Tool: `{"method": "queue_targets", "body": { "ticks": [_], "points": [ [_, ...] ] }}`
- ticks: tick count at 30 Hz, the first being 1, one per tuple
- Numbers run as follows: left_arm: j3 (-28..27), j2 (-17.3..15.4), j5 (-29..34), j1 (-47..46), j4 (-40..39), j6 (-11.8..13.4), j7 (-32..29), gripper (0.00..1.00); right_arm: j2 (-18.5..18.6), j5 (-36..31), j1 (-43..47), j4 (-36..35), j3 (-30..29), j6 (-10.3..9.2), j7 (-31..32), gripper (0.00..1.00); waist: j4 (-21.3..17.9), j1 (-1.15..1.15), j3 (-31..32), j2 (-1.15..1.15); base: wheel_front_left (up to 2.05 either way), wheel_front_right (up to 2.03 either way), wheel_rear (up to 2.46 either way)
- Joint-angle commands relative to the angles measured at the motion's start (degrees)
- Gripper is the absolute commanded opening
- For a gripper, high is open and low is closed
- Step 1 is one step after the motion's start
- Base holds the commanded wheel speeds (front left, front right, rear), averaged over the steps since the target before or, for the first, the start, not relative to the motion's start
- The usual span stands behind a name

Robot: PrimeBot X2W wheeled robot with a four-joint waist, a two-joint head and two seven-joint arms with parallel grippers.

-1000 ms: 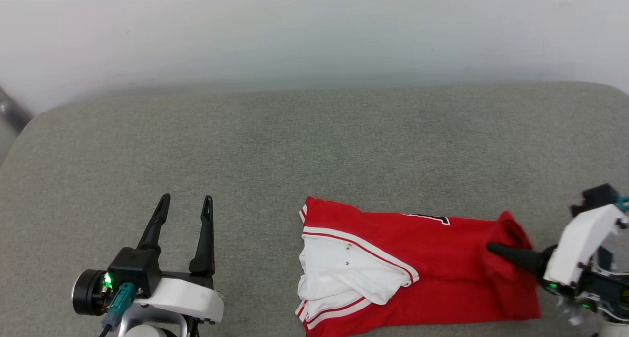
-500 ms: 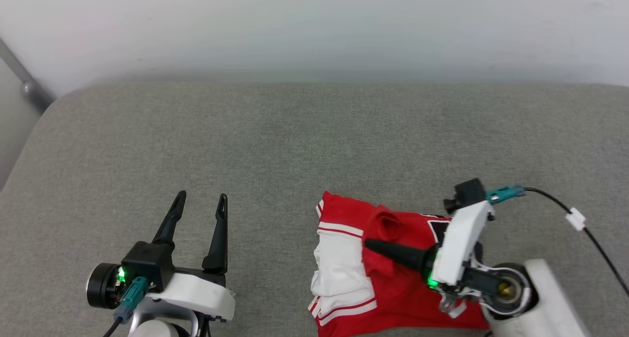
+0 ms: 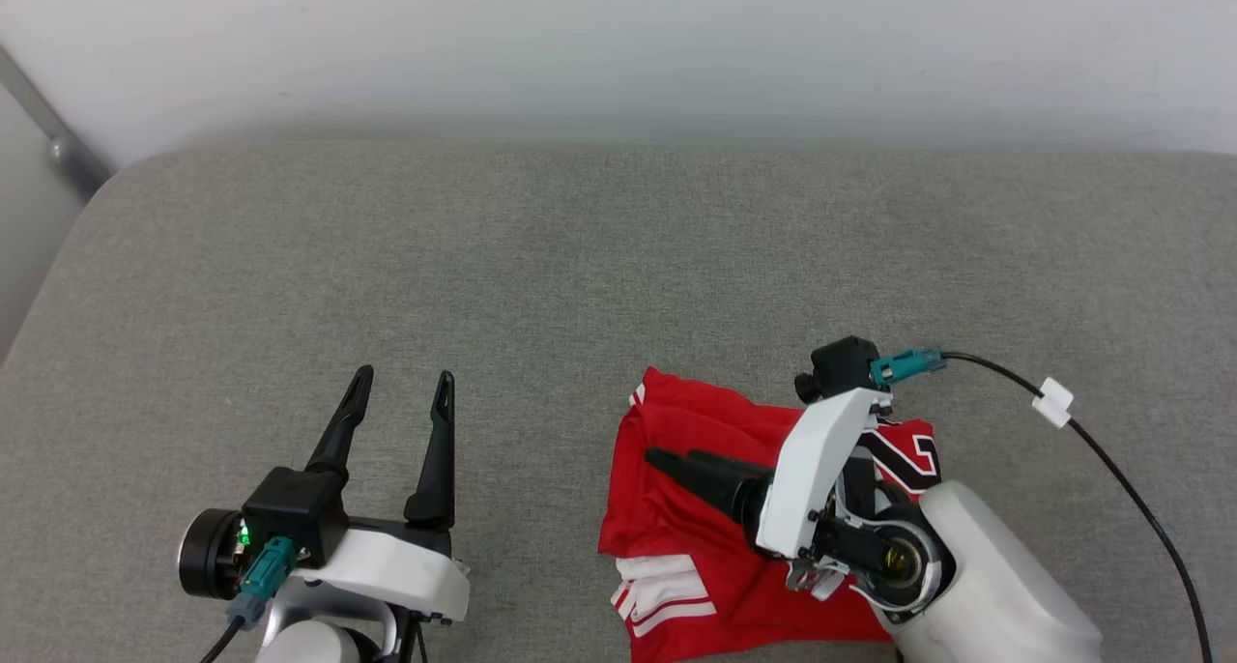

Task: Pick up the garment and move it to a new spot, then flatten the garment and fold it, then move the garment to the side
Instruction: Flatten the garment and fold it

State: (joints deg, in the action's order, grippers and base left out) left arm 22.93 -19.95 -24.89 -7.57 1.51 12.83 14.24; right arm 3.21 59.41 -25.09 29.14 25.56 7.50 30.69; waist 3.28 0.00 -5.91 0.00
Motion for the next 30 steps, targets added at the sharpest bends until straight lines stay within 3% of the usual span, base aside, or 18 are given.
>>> {"method": "queue_targets", "body": {
  "ticks": [1, 5, 8, 12, 13, 14, 17, 22, 30],
  "points": [
    [-0.3, 0.0, 0.0, -0.3, 0.1, 0.1, 0.3, 1.00, 1.5, -0.2, -1.6, -2.2, 1.0, -0.02, -1.3, 1.00, -0.2, 0.00, -0.1, 0.00, 0.00, 0.00, 0.00],
    [-0.4, 0.0, 0.4, 0.1, 0.3, 0.3, 0.5, 1.00, 6.8, -4.4, -2.9, -8.6, 3.9, -0.02, -6.5, 1.00, -0.7, 0.00, 0.0, 0.00, 0.00, 0.00, 0.00],
    [-0.7, 0.0, 0.4, 0.6, 0.4, 0.6, 0.6, 1.00, 12.0, -12.7, -2.9, -11.4, 3.4, -0.02, -13.7, 1.00, -1.4, 0.00, 0.3, 0.00, 0.00, 0.00, 0.00],
    [-1.1, 0.0, 0.5, 1.3, 0.6, 0.9, 0.7, 1.00, 15.5, -25.1, 0.1, -11.6, -2.9, -0.02, -22.3, 1.00, -2.5, 0.00, 1.1, 0.00, 0.00, 0.00, 0.00],
    [-1.1, 0.0, 0.5, 1.3, 0.6, 0.9, 0.7, 1.00, 15.5, -25.1, 0.1, -11.6, -2.9, -0.02, -22.3, 1.00, -2.5, 0.00, 1.1, 0.00, 0.00, 0.00, 0.00],
    [-1.4, -0.1, 0.5, 1.2, 0.7, 0.9, 0.7, 1.00, 16.3, -30.5, 2.1, -12.1, -7.4, -0.02, -25.5, 1.00, -2.9, 0.00, 1.4, 0.00, 0.00, 0.00, 0.00],
    [-1.8, -0.4, 0.4, 1.1, 1.2, 0.8, 0.8, 1.00, 16.8, -36.8, 5.9, -14.1, -14.1, -0.02, -29.7, 1.00, -3.5, 0.00, 1.9, 0.00, 0.00, 0.00, 0.00],
    [-2.4, -0.5, 0.4, 2.2, 1.1, 1.0, 0.9, 1.00, 15.5, -40.6, 12.2, -19.0, -21.1, -0.02, -33.5, 1.00, -3.9, 0.00, 2.7, 0.00, 0.00, 0.00, 0.00],
    [-3.2, -1.2, 0.3, 4.9, 1.3, 1.4, 1.0, 1.00, 11.6, -42.4, 24.5, -30.3, -24.9, -0.02, -34.9, 1.00, -4.7, 0.00, 4.9, 0.00, 0.00, 0.00, 0.00]
  ]
}}
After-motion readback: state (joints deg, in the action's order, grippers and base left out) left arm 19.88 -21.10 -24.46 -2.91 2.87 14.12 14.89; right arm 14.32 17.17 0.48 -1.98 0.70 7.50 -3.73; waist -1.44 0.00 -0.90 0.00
